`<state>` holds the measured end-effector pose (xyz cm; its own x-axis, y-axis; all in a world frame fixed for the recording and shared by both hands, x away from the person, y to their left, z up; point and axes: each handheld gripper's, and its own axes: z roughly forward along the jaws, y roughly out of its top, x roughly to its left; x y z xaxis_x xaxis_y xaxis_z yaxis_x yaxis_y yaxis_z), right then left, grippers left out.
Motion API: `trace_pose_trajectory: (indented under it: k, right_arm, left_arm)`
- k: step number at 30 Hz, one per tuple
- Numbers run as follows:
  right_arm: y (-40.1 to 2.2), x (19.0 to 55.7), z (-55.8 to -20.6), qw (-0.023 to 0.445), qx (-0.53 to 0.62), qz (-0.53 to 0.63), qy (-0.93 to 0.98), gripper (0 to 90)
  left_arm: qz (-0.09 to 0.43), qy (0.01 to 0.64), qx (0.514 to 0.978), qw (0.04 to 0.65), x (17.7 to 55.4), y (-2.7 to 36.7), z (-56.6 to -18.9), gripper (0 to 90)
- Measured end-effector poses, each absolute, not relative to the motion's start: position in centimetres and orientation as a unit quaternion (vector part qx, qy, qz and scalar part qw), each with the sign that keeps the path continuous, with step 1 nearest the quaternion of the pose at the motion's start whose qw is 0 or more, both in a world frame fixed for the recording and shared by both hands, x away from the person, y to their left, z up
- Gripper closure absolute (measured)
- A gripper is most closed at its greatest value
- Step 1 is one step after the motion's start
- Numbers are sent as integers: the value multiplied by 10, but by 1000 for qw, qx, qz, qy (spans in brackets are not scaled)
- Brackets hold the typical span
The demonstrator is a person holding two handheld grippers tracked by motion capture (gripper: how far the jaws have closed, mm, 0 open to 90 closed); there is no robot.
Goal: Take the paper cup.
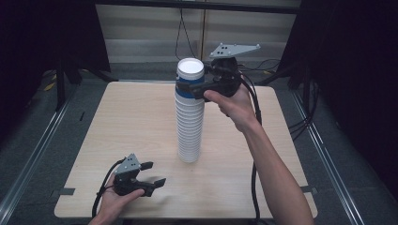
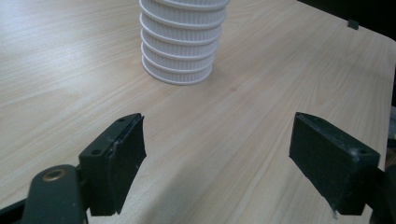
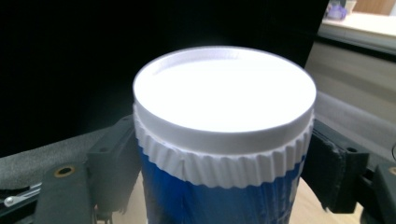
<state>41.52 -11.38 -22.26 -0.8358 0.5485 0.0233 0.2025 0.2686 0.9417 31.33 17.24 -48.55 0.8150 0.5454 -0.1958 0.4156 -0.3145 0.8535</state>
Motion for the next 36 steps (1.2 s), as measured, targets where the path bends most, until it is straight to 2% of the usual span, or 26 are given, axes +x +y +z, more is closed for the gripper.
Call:
trace_pose_trajectory:
  k: [18,36]
  right_arm:
    - [-114,416,-217,157,239,555,781,251]
    - [-116,413,-202,177,241,586,753,266]
  left_arm:
    - [57,301,810,500,314,172,-487,185]
    - [52,294,814,499,313,169,-487,189]
